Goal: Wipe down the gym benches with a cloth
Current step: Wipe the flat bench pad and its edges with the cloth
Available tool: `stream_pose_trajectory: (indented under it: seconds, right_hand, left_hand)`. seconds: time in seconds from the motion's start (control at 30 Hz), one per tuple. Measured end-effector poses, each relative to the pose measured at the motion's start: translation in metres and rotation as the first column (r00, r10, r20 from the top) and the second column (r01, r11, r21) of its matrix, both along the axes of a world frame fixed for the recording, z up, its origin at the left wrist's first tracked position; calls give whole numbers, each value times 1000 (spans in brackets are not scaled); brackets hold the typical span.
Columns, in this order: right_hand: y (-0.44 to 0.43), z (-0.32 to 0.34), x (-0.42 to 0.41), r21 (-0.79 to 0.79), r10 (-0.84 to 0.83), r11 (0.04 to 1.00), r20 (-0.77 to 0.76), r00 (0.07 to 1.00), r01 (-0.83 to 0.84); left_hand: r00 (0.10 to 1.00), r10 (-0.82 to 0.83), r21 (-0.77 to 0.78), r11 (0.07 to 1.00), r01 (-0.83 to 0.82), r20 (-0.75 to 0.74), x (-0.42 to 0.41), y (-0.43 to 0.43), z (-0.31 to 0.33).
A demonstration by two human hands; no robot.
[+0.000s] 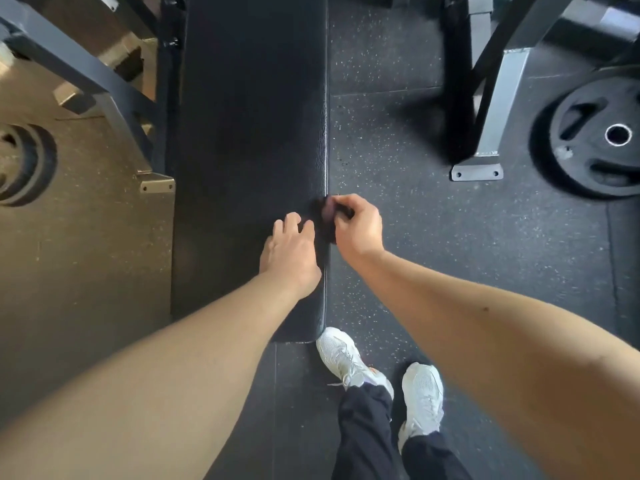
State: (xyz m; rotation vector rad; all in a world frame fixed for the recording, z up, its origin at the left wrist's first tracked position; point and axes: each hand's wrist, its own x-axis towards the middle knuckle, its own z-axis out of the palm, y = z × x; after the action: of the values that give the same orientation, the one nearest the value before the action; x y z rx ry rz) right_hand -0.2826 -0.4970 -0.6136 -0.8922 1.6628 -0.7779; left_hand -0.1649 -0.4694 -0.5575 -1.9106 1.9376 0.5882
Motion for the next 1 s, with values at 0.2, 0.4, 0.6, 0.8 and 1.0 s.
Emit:
stream_pose_trajectory:
  seconds: [0.2, 0.4, 0.6, 0.8, 1.0]
  right_hand:
    - [85, -12, -3, 135, 54, 989, 65, 996, -63]
    - [144, -2, -8, 252, 139, 954, 109, 984, -163]
    - [90, -8, 11, 101, -59, 993, 50, 997, 54]
    - [162, -21, 35, 145, -153, 978, 20, 988, 148]
    - [209, -15, 57, 233, -285, 935, 44, 957, 268]
  left_hand:
    - [999, 27, -58, 998, -26, 19, 2, 15, 1]
    - [996, 86, 35, 996, -87, 15, 5, 68, 8]
    - [994, 88, -5, 996, -89, -58, 15, 79, 3]
    - [988, 12, -46, 999, -20, -156, 36, 92, -3]
    - [976, -37, -56, 998, 26, -215, 64, 118, -3]
